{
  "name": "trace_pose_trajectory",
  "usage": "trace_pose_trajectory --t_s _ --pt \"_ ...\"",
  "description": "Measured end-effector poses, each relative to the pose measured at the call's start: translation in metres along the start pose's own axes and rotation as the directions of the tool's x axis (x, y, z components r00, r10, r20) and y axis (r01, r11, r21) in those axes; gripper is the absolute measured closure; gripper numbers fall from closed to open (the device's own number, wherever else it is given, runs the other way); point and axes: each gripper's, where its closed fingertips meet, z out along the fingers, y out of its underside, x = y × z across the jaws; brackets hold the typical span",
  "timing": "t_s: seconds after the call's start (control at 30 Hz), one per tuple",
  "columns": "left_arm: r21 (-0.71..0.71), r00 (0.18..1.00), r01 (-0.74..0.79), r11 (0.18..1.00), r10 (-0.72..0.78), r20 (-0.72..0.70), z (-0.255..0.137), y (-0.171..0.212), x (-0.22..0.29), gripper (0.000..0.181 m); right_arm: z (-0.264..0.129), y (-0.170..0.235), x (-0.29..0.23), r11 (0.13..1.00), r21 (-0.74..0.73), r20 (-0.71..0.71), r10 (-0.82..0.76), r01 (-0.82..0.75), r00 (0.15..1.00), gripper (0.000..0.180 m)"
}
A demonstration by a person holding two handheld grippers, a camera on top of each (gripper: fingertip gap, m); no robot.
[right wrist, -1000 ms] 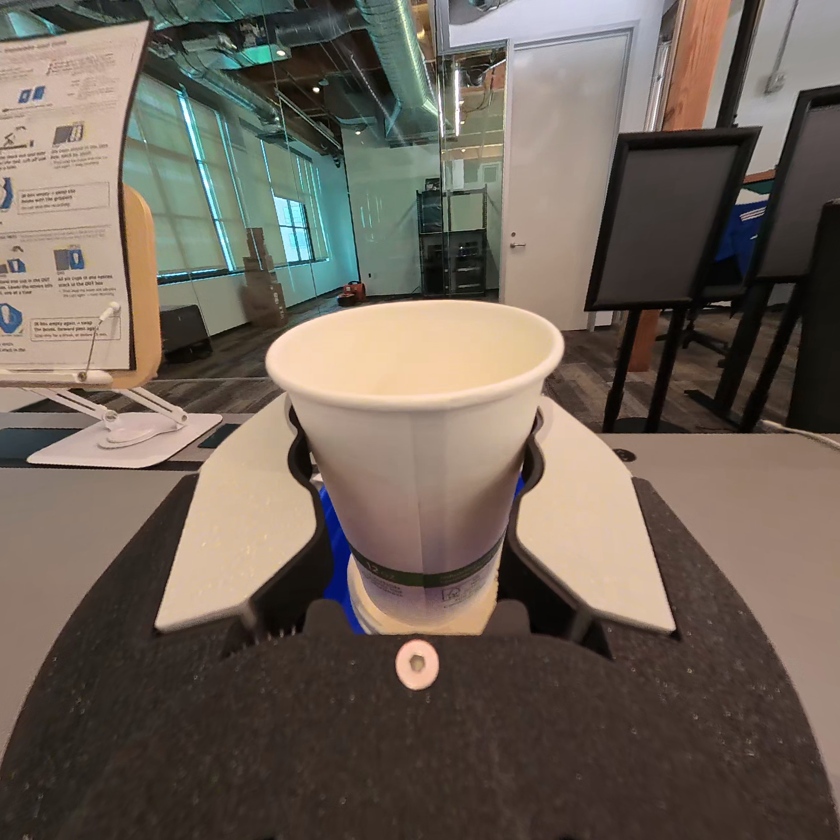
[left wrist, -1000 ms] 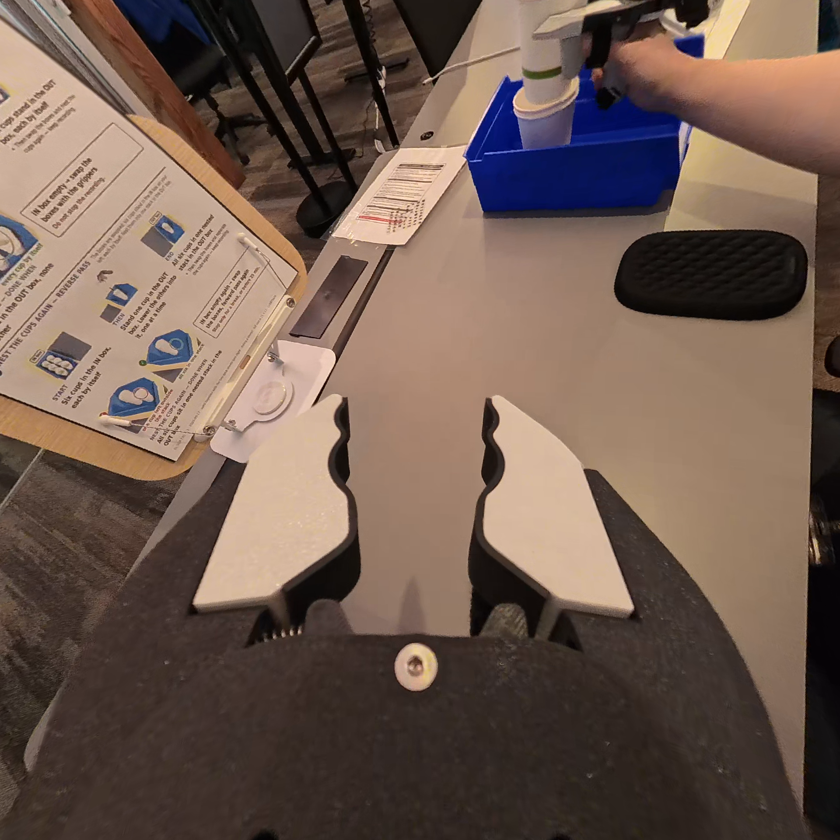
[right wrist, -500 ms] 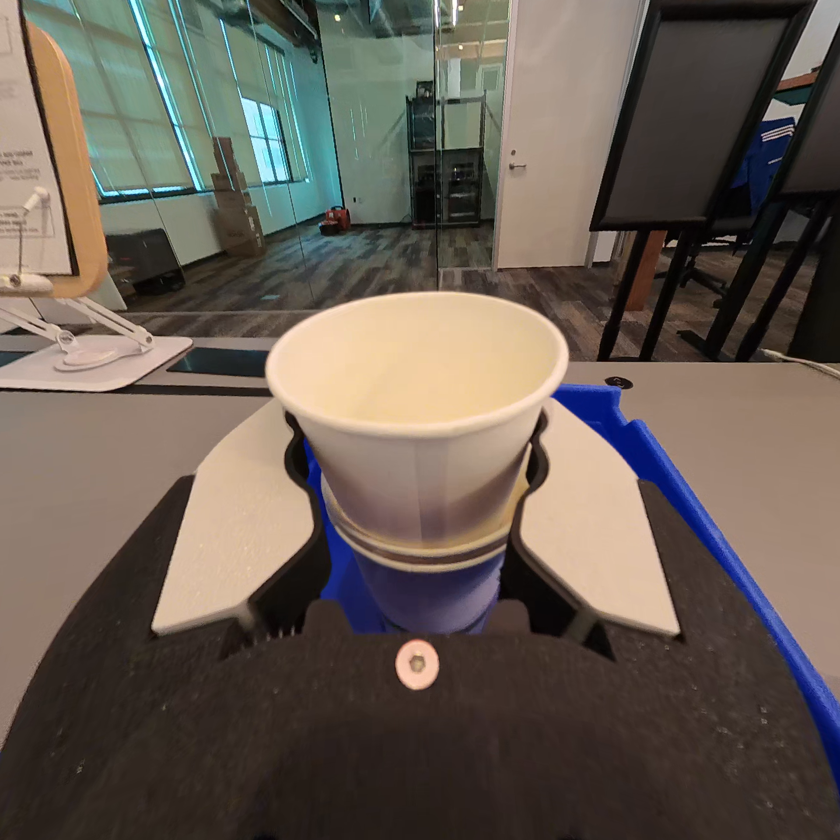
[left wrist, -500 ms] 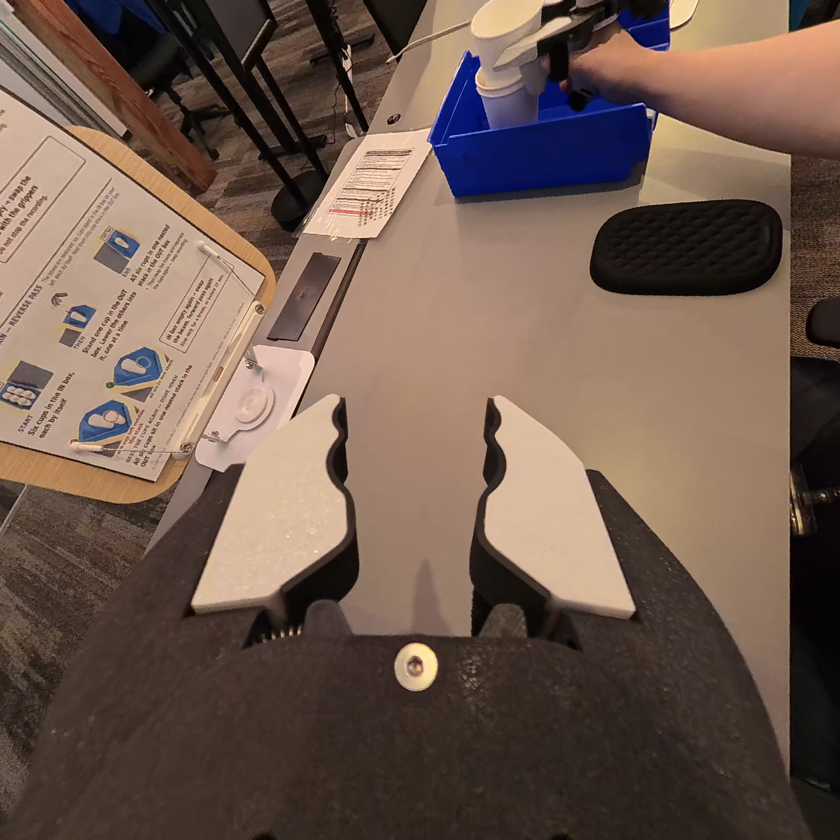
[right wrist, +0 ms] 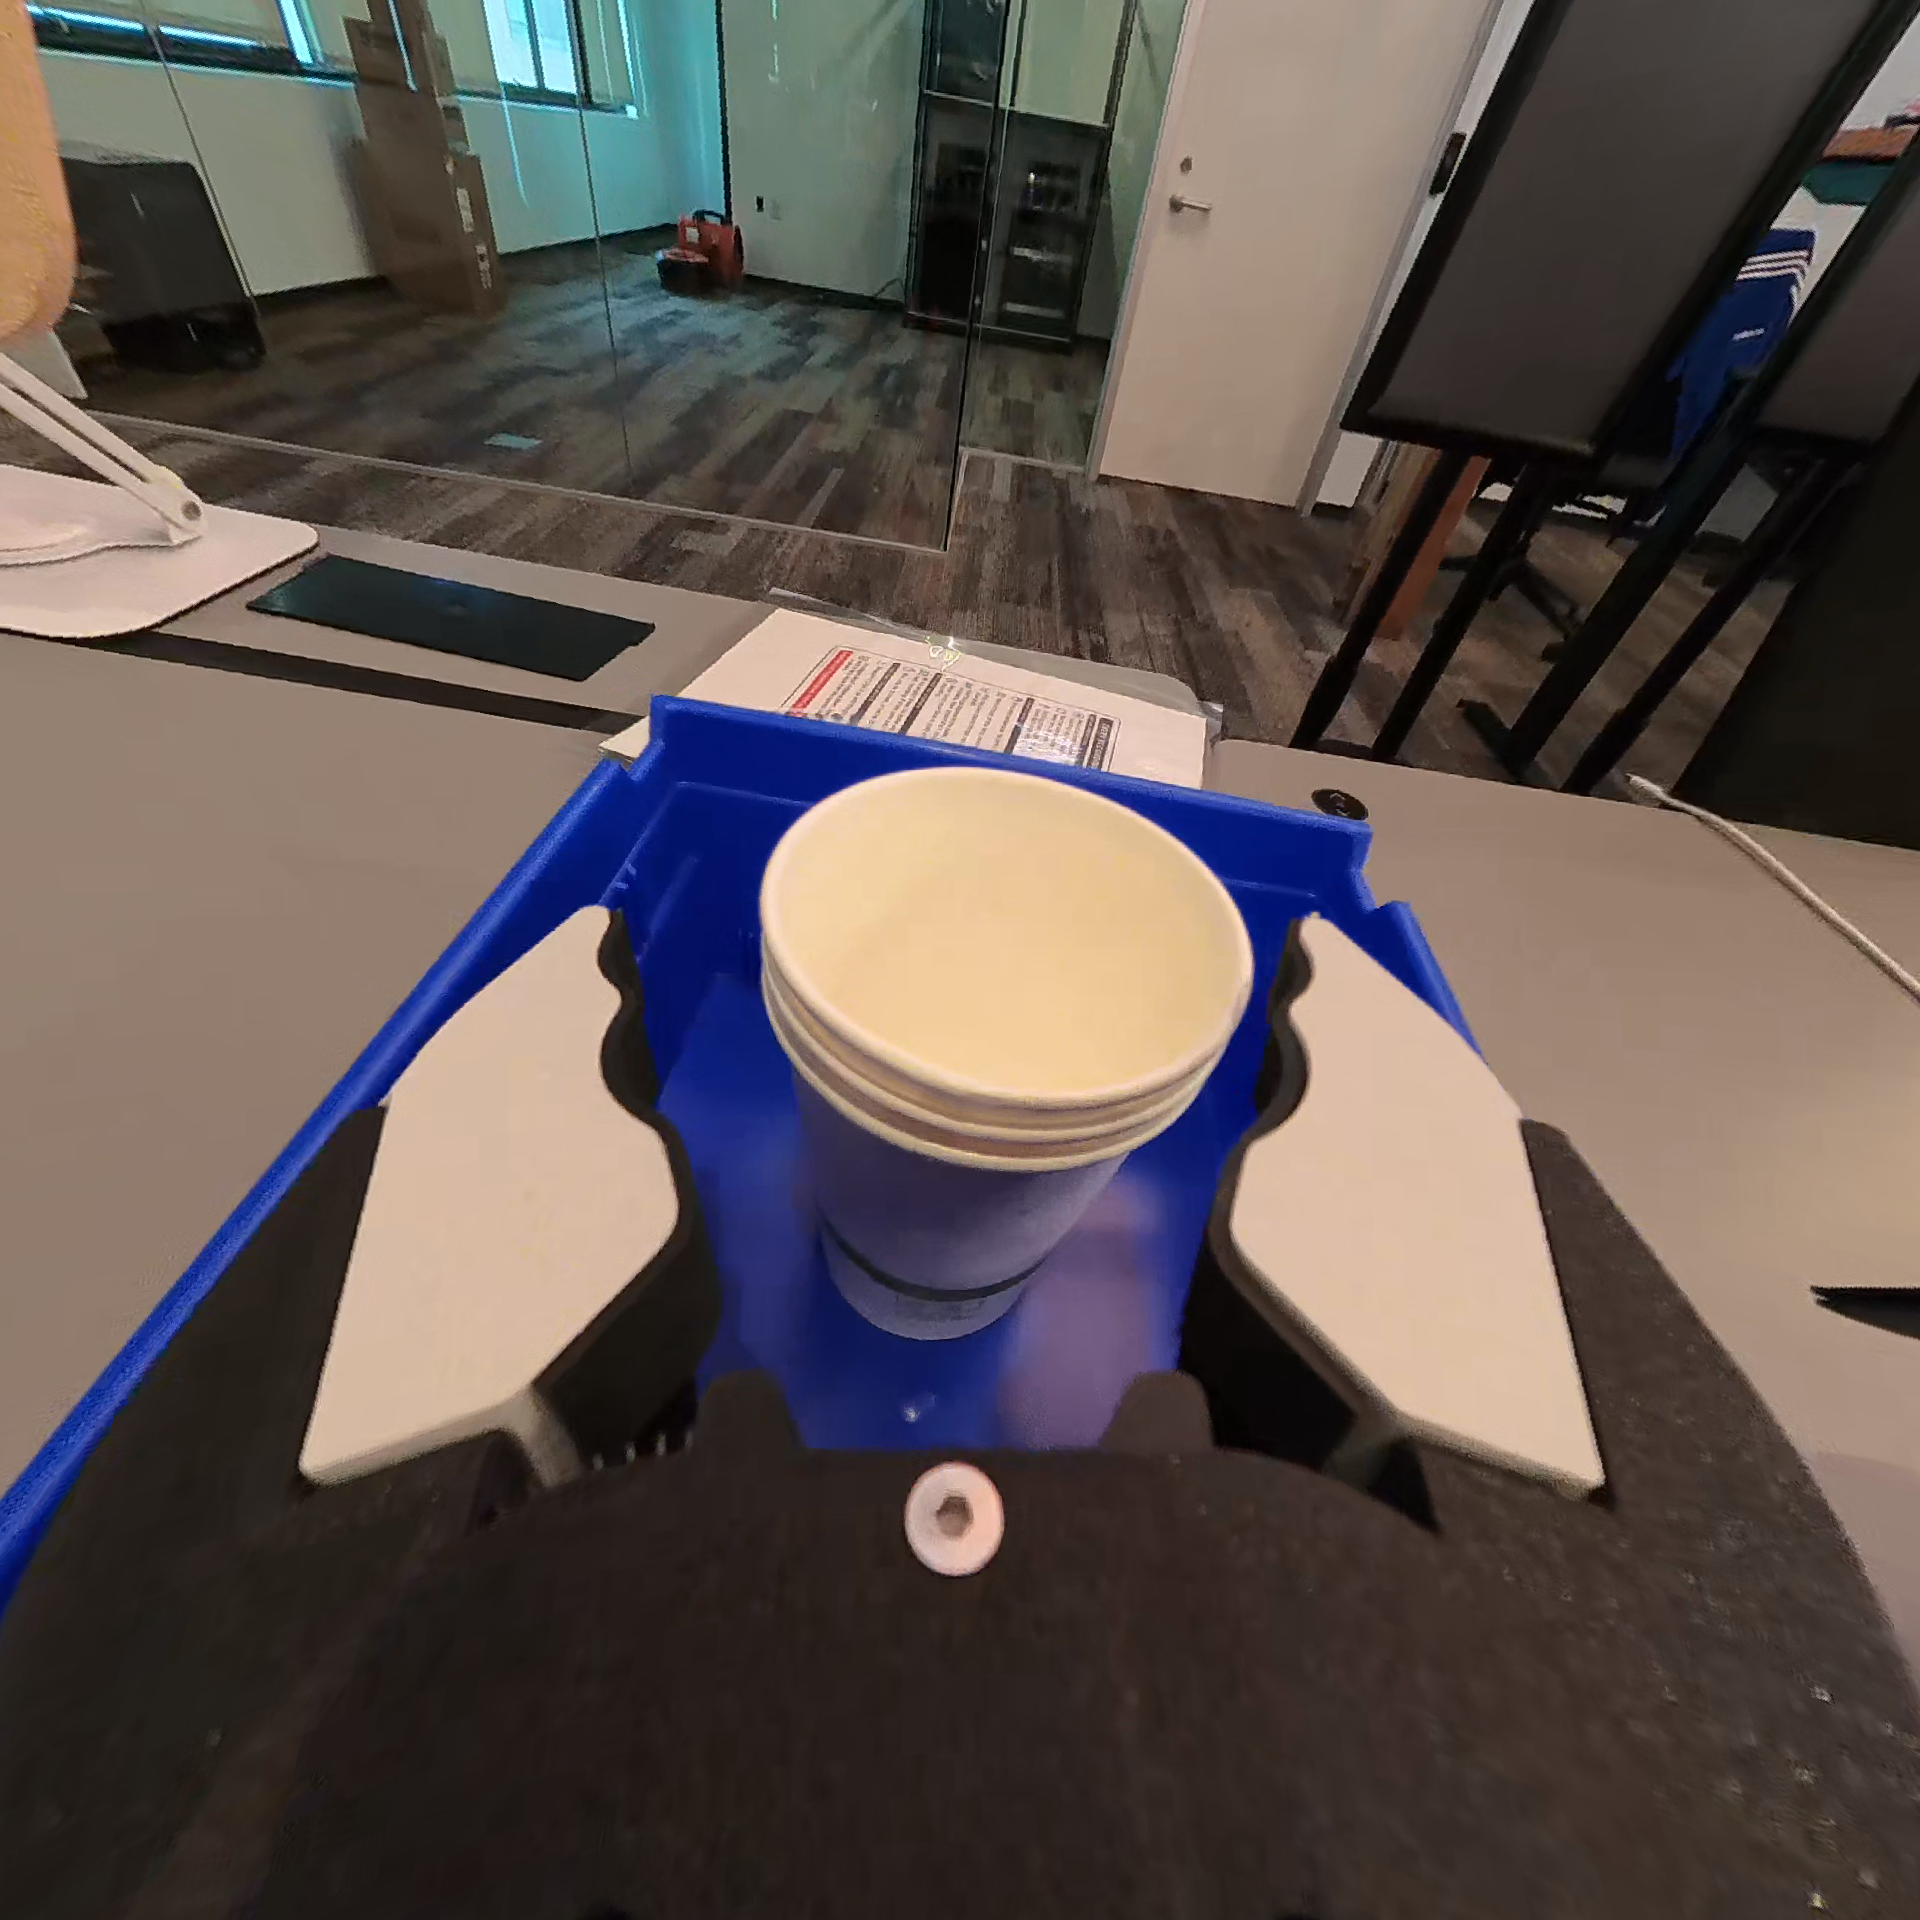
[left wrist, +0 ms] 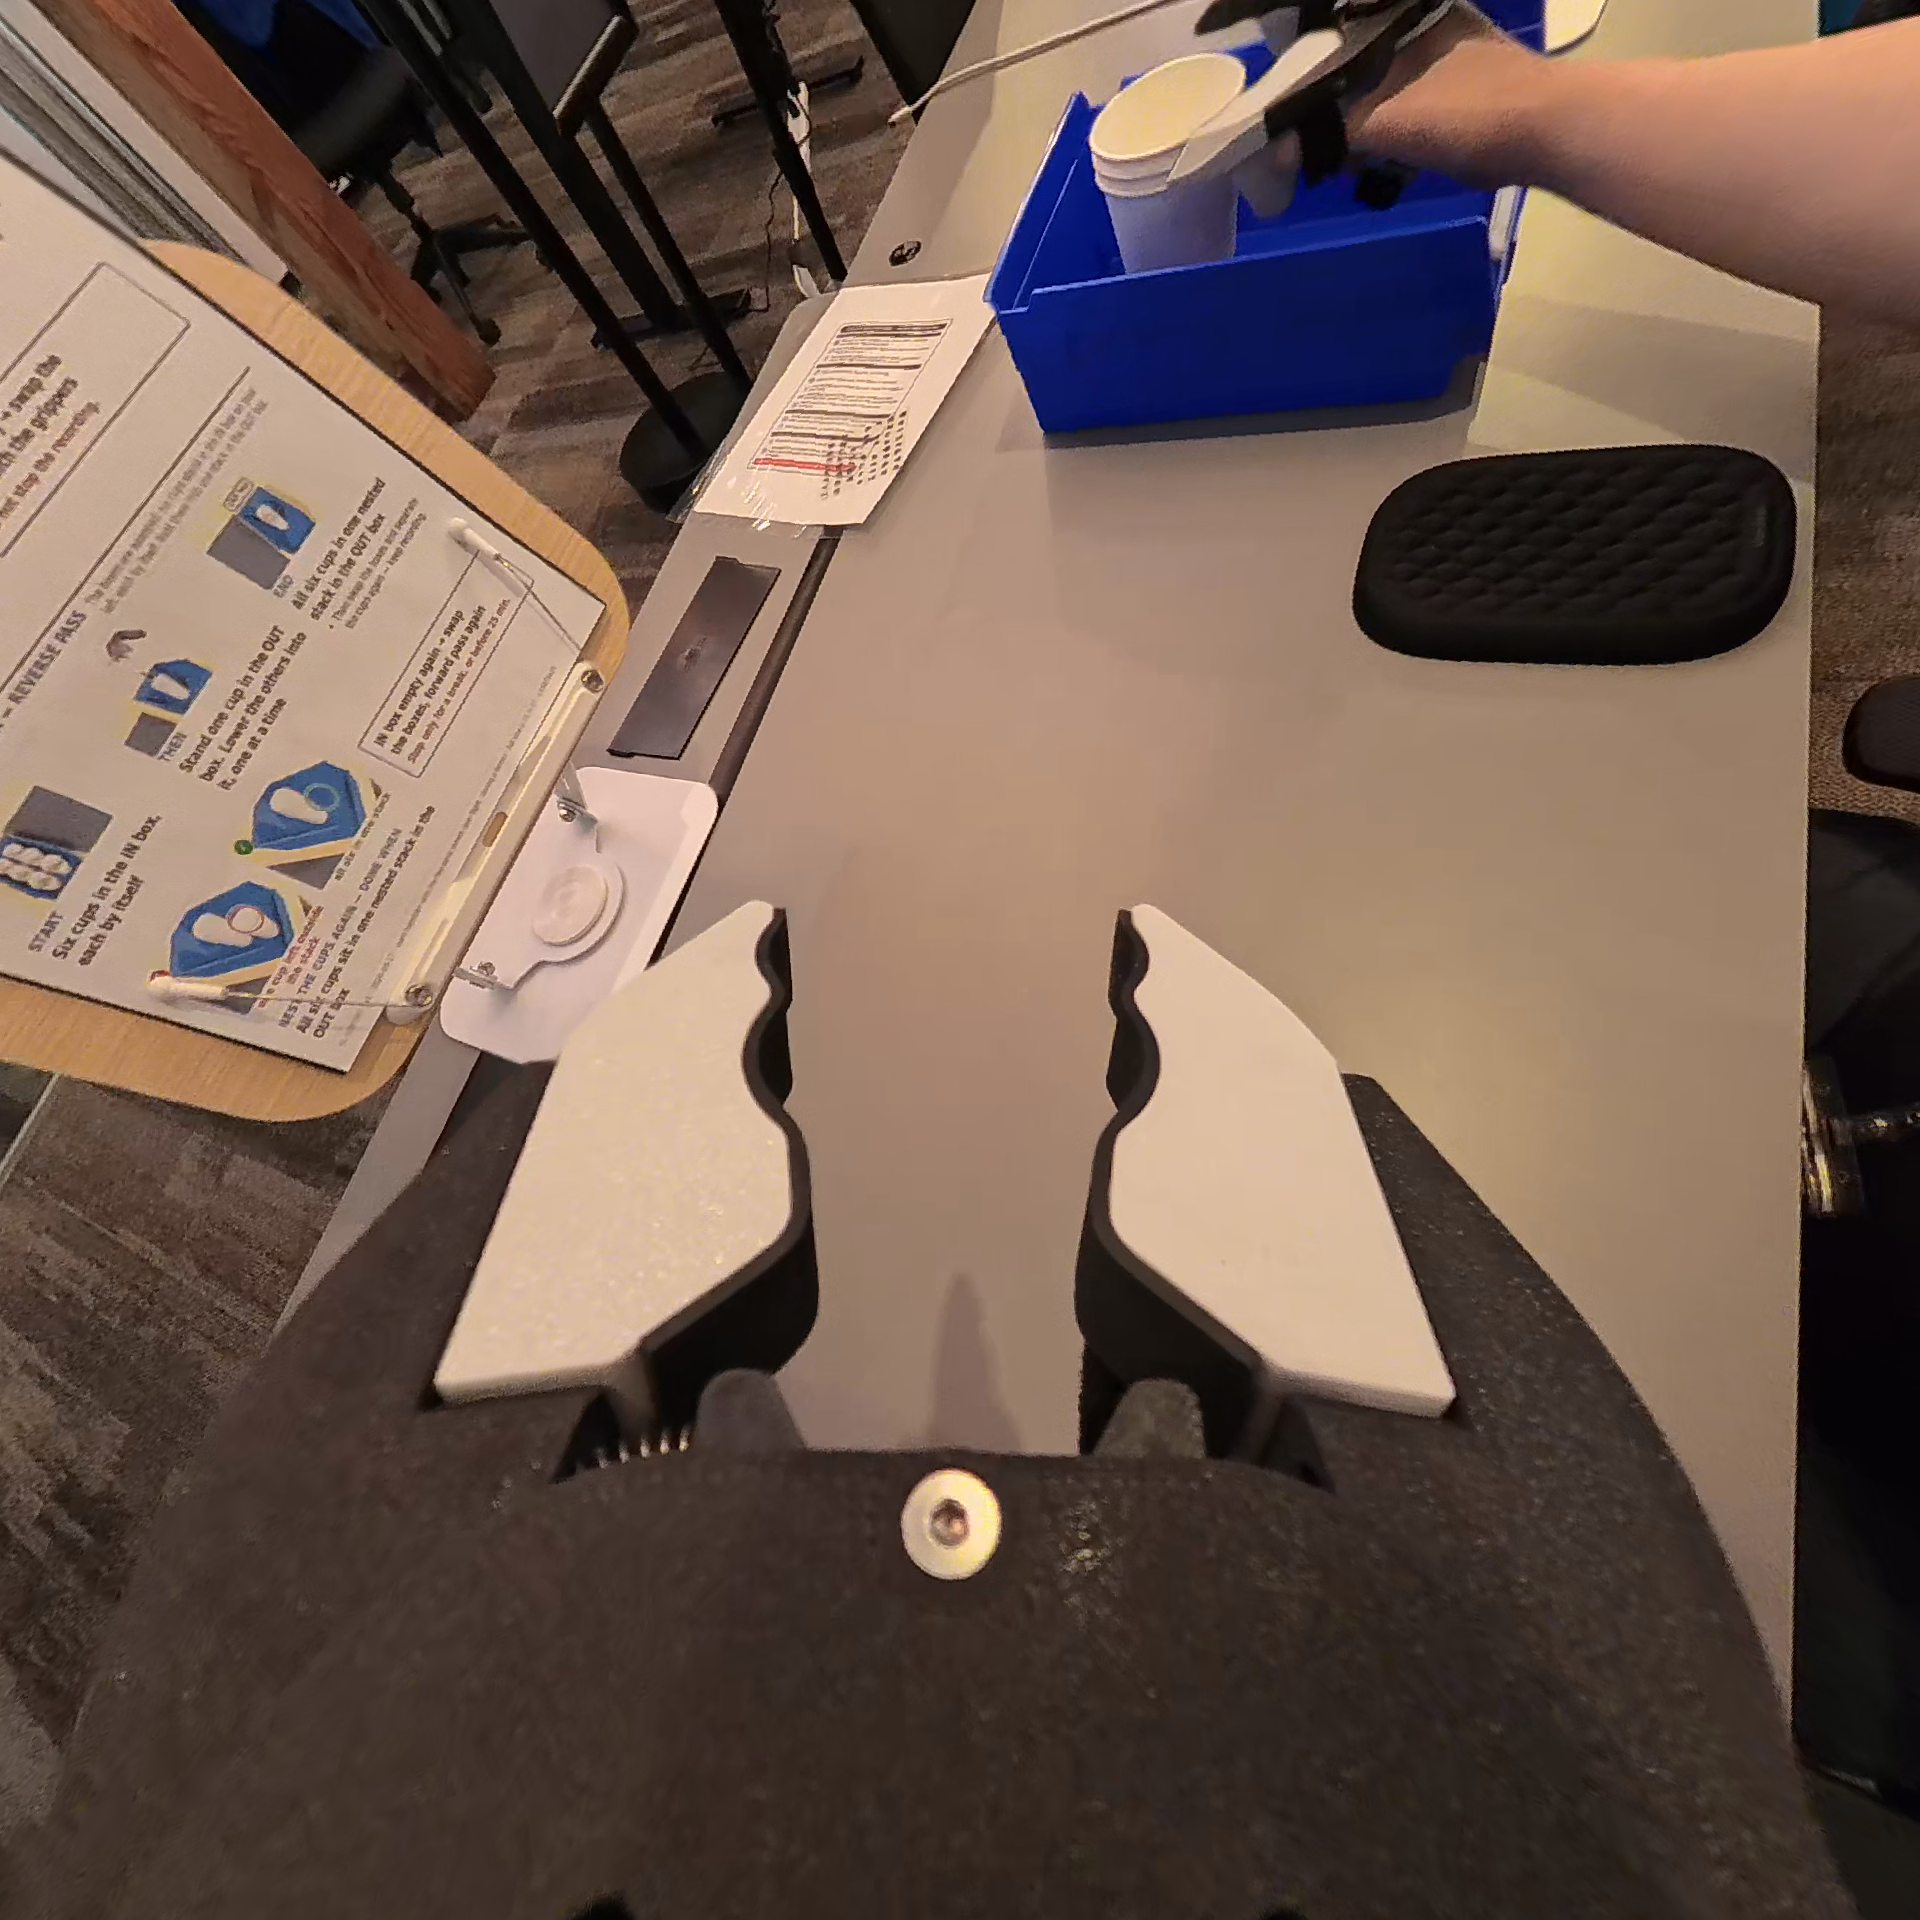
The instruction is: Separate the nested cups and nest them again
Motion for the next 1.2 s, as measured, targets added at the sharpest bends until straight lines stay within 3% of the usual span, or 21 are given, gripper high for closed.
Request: trace_pose_trajectory --t_s 0.2,0.37,0.53,0.73,1.1,1.2 --pt "-0.066 0.997 0.037 0.997 -0.032 0.070 -0.021 0.034 -0.020 0.120 -0.012 -0.021 -0.011 0.999 -0.016 0.067 -0.039 0.040 0.997 0.065" --pt "-0.248 0.981 0.135 0.959 -0.095 0.168 -0.059 0.110 -0.064 0.122 -0.031 -0.068 -0.037 0.995 0.064 0.169 -0.081 0.071 0.982 0.065" --pt "-0.597 0.971 0.219 0.772 -0.111 0.213 -0.101 0.230 -0.088 0.121 -0.042 -0.106 -0.078 0.985 0.114 0.287 -0.154 0.126 0.945 0.066" --pt "-0.791 0.960 0.279 0.545 -0.126 0.252 -0.114 0.325 -0.094 0.125 -0.043 -0.128 -0.130 0.974 0.161 0.389 -0.214 0.163 0.896 0.066" --pt "-0.850 0.947 0.319 0.418 -0.162 0.276 -0.099 0.373 -0.105 0.143 -0.041 -0.133 -0.186 0.954 0.173 0.488 -0.298 0.244 0.821 0.066" --pt "-0.825 0.934 0.352 0.442 -0.215 0.284 -0.094 0.375 -0.104 0.166 -0.042 -0.132 -0.190 0.951 0.176 0.496 -0.309 0.254 0.812 0.067"
